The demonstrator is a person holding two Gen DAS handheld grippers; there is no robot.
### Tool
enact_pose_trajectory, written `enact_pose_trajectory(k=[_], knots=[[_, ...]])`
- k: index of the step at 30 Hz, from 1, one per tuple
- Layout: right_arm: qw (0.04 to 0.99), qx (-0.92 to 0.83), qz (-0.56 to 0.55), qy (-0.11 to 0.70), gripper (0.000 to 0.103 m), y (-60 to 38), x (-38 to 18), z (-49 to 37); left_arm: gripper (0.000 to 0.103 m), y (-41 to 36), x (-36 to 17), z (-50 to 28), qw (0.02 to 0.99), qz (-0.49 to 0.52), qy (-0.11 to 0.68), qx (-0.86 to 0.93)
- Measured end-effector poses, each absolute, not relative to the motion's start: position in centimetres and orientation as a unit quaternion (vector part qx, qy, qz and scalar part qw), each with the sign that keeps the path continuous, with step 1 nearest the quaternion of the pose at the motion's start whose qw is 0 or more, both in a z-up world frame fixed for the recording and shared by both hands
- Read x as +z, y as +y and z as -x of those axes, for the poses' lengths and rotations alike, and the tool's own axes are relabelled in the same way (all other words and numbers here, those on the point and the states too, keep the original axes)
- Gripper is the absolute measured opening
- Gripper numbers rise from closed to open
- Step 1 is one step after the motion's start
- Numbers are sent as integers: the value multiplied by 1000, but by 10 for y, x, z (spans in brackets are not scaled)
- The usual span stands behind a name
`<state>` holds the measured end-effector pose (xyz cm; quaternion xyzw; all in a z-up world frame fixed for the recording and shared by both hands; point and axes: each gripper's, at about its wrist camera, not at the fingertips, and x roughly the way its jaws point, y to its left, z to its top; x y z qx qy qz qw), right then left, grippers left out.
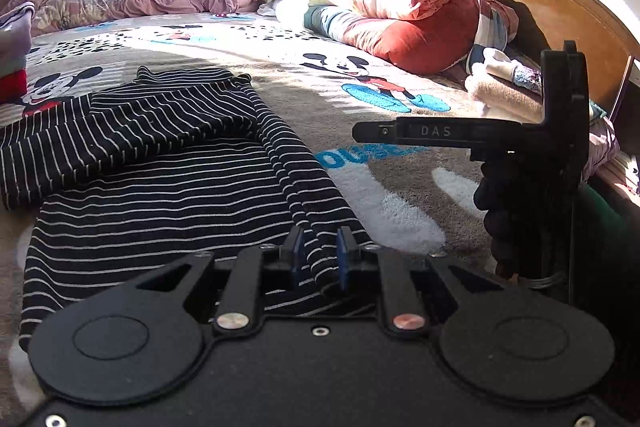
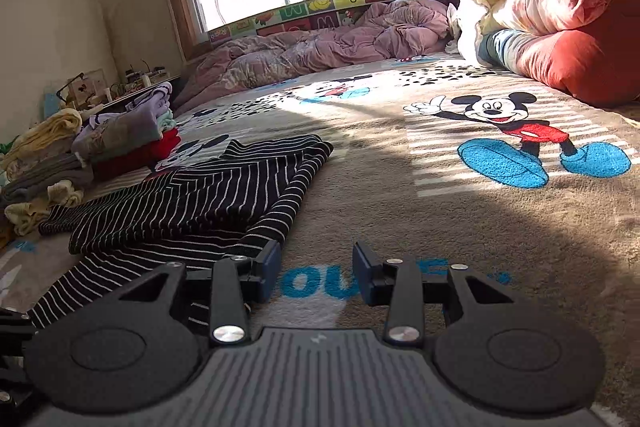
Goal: Fold clothes
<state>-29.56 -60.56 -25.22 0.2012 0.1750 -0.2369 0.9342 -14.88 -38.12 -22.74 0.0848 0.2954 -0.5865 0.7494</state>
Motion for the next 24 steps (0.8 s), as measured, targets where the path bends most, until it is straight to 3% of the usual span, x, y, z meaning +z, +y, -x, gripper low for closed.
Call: enact_pose_trajectory(k=[5, 10, 14, 15, 16, 20, 24], knots=[[924, -234, -254, 161, 42, -590, -256, 323, 14, -365, -257, 106, 698, 89, 453, -547], [931, -202, -250, 172, 42, -561, -258, 325, 15, -369, -272, 101, 655, 173, 508, -533], [939, -170, -233, 188, 42, -540, -259, 321, 16, -379, -271, 112, 657, 155, 506, -536], [940, -164, -224, 199, 42, -534, -261, 318, 8, -381, -271, 116, 667, 138, 498, -536], [941, -157, -215, 210, 42, -529, -262, 316, 7, -381, -271, 120, 679, 121, 489, -534], [943, -162, -124, 264, 42, -501, -271, 307, 8, -383, -277, 131, 713, 74, 458, -526], [941, -165, -116, 270, 46, -498, -271, 311, 11, -383, -279, 123, 704, 83, 469, -527]])
